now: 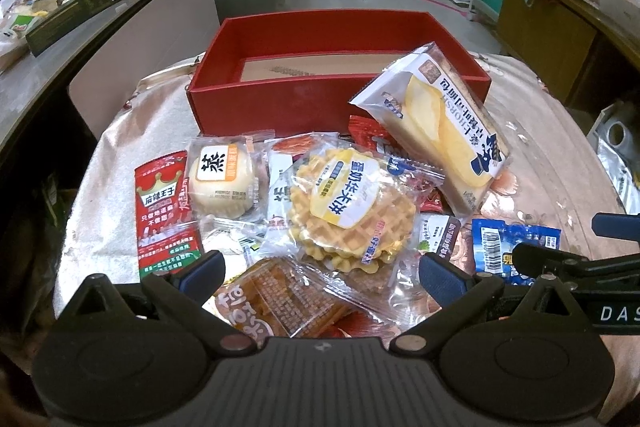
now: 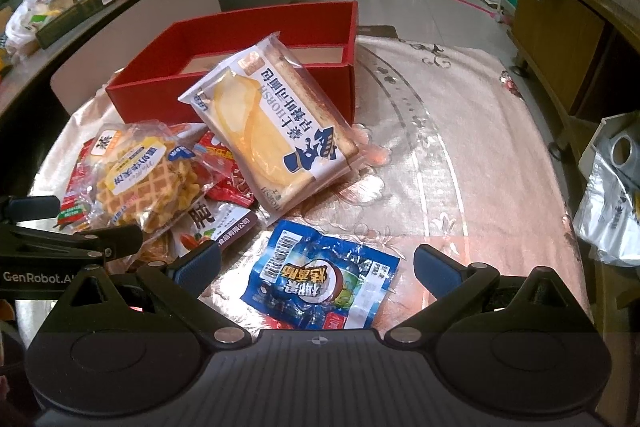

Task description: Organize snacks

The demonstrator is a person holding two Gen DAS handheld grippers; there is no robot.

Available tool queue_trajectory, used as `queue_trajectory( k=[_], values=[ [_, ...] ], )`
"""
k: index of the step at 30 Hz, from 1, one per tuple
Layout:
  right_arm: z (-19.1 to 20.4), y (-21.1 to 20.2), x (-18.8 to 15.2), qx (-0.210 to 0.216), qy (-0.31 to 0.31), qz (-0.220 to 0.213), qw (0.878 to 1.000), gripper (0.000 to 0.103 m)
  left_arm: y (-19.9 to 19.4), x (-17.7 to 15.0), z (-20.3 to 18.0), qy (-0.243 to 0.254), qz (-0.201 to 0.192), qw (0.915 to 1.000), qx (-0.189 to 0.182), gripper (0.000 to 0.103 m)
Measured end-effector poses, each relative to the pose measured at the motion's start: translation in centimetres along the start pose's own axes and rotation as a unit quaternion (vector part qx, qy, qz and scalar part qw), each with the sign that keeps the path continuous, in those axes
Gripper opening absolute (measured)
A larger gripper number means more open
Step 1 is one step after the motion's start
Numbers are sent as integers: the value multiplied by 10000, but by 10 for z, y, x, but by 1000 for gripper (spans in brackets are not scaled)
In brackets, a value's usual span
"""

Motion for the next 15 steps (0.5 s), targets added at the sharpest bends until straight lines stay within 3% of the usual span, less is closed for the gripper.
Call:
queue_trajectory(
  k=[15],
  values=[
    [-12,-5,-4,-179,-33,114,9998,103,-1,5,-7,180,-13,9998,-8,98]
  ],
)
Point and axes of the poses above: each gripper's, at about its wrist camera, not at the fingertips, and y roughly the way its jaws point, z to its left, x to its top, the point moved 8 cm from there along y, roughly the way its jaws point, and after that the axes turned 1 degree about y, right-handed, at the moved point
